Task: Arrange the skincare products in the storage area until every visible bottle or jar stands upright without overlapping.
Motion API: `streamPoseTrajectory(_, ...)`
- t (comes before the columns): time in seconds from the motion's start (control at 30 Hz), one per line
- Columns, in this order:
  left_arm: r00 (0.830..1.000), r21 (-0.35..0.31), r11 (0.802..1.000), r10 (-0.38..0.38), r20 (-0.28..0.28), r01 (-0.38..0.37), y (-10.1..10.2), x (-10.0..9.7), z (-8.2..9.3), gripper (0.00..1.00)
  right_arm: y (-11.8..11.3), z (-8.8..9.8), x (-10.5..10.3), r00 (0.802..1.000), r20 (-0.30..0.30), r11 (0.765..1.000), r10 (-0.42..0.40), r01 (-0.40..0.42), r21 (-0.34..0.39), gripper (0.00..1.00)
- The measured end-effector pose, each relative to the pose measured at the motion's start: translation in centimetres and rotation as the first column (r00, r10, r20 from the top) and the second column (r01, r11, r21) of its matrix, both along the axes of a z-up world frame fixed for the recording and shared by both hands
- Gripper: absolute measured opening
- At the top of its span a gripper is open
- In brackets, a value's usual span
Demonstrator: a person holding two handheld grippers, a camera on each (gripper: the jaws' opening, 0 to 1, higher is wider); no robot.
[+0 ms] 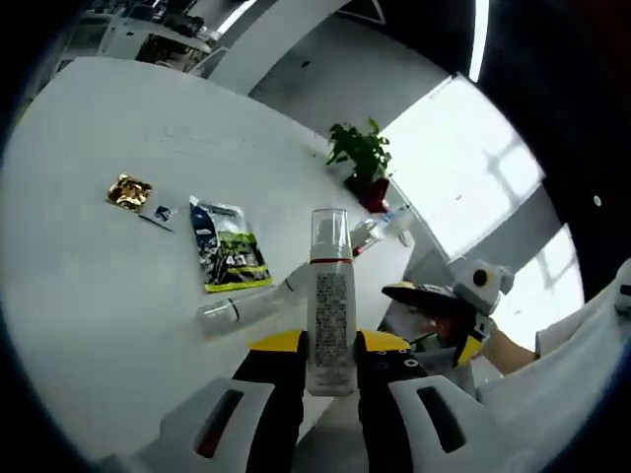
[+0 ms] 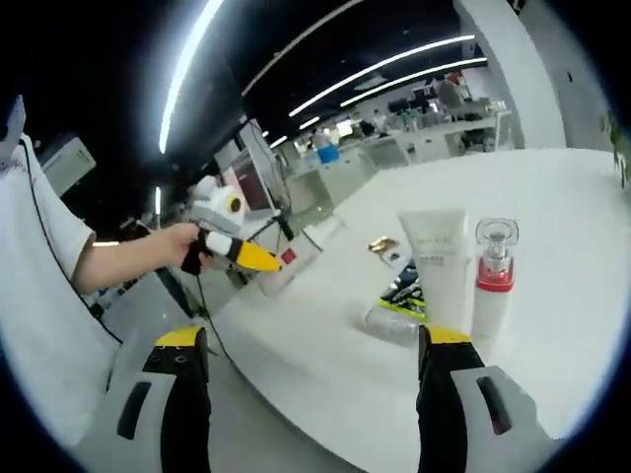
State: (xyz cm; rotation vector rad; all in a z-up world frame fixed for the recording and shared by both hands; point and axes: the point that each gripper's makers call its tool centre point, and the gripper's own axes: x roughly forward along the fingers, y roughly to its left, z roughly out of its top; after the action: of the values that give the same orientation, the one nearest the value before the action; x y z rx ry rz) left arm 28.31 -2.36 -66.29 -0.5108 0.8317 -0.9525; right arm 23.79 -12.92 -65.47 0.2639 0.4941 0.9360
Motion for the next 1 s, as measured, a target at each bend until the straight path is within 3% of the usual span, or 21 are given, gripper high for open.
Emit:
streamPoseTrajectory(0.2,0.995,-0.104,0.993,-0.043,0.088,0.052,-1.5,-2.0,3.1,0.22,1.1,2.6,-0.3,1.000,0.005,0.993,0.006,-0.007,0.119,0.78)
streamPoseTrajectory(0.43,0.985,-0.173,0.980,-0.077,0.153,0.103,-2.9,-4.4,5.8,0.22,2.6,5.1,-1.1,0.998,0.006,0.967,0.062,-0.062,0.245,0.68)
streamPoseTrajectory(0.57,0.978,-0.213,0.969,-0.090,0.187,0.129,-3.6,-5.9,7.1,0.23,3.5,6.8,-1.6,0.996,-0.015,0.927,0.085,-0.074,0.367,0.64)
streamPoseTrajectory(0.67,0.976,-0.235,0.962,-0.093,0.197,0.139,-3.9,-6.9,7.6,0.23,3.8,8.1,-2.0,0.995,-0.024,0.894,0.102,-0.081,0.442,0.55)
streamPoseTrajectory(0.77,0.976,-0.261,0.955,-0.088,0.200,0.140,-4.2,-7.8,8.2,0.23,4.1,8.4,-2.6,0.991,-0.026,0.878,0.128,-0.101,0.467,0.48)
streamPoseTrajectory(1.0,0.976,-0.326,0.934,-0.082,0.202,0.147,-5.2,-9.8,9.5,0.23,5.4,10.0,-4.1,0.979,-0.022,0.828,0.203,-0.160,0.538,0.41)
